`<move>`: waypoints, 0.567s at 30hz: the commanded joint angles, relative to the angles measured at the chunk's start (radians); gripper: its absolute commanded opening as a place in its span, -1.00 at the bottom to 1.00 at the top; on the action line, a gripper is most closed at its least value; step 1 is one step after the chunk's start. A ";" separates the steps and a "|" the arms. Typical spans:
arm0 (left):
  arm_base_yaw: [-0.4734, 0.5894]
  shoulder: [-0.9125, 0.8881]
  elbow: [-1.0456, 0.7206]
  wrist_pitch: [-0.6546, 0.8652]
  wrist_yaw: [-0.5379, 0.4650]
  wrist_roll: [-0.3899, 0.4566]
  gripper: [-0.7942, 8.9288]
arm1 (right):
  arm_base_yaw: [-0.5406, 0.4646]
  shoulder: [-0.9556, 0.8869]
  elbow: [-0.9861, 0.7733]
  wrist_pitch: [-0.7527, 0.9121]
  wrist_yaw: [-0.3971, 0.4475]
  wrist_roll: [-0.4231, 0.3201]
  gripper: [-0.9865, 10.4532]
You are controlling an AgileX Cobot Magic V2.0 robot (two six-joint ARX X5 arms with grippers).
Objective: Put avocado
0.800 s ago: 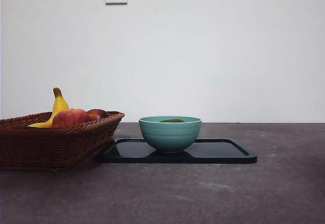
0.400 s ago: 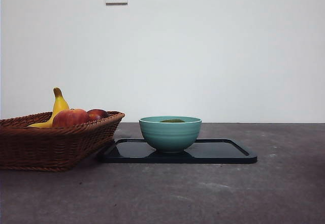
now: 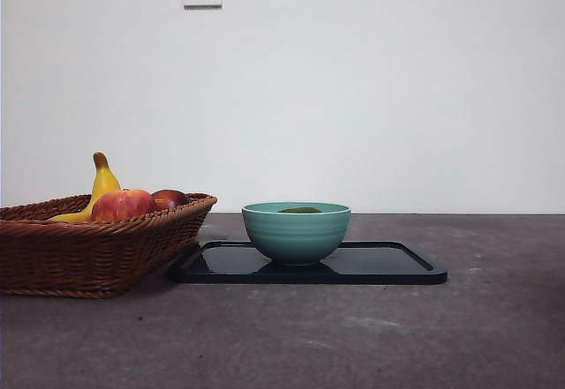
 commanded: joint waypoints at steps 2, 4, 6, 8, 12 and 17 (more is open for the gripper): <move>0.035 -0.086 -0.119 0.014 -0.048 0.006 -0.82 | 0.011 0.006 0.011 0.010 0.000 0.010 -0.82; 0.051 -0.135 -0.181 0.014 -0.050 0.003 -0.82 | 0.011 0.006 0.011 0.010 0.000 0.010 -0.82; 0.060 -0.182 -0.245 0.013 -0.050 0.002 -0.82 | 0.011 0.006 0.011 0.010 0.000 0.010 -0.82; 0.063 -0.218 -0.299 0.014 -0.050 -0.005 -0.82 | 0.011 0.006 0.011 0.010 0.000 0.010 -0.82; 0.063 -0.274 -0.385 0.008 -0.051 -0.017 -0.82 | 0.011 0.006 0.011 0.010 0.000 0.010 -0.82; 0.063 -0.313 -0.454 0.004 -0.051 -0.031 -0.82 | 0.011 0.006 0.011 0.010 0.000 0.010 -0.82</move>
